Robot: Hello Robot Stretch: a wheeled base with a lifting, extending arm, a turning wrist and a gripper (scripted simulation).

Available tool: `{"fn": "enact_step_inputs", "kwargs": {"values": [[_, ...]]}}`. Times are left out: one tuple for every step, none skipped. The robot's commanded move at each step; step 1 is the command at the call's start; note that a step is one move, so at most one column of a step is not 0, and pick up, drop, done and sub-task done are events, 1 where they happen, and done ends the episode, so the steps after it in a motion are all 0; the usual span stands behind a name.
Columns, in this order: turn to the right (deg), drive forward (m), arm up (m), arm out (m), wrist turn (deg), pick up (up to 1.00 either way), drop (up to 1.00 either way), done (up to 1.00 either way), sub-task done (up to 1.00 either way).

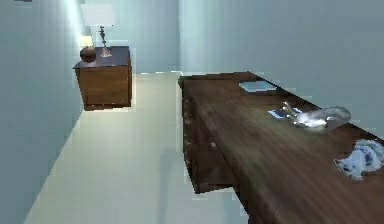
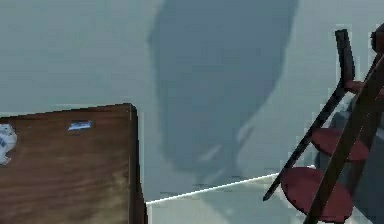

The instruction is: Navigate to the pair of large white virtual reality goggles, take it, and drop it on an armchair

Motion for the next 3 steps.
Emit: {"fn": "enact_step_inputs", "kwargs": {"values": [[-42.0, 0.00, 0.00, 0.00, 0.0, 0.00, 0.00, 0.00, 0.00], [0.0, 0.00, 0.50, 0.00, 0.0, 0.00, 0.00, 0.00, 0.00], [0.0, 0.00, 0.38, 0.00, 0.0, 0.00, 0.00, 0.00, 0.00]]}}
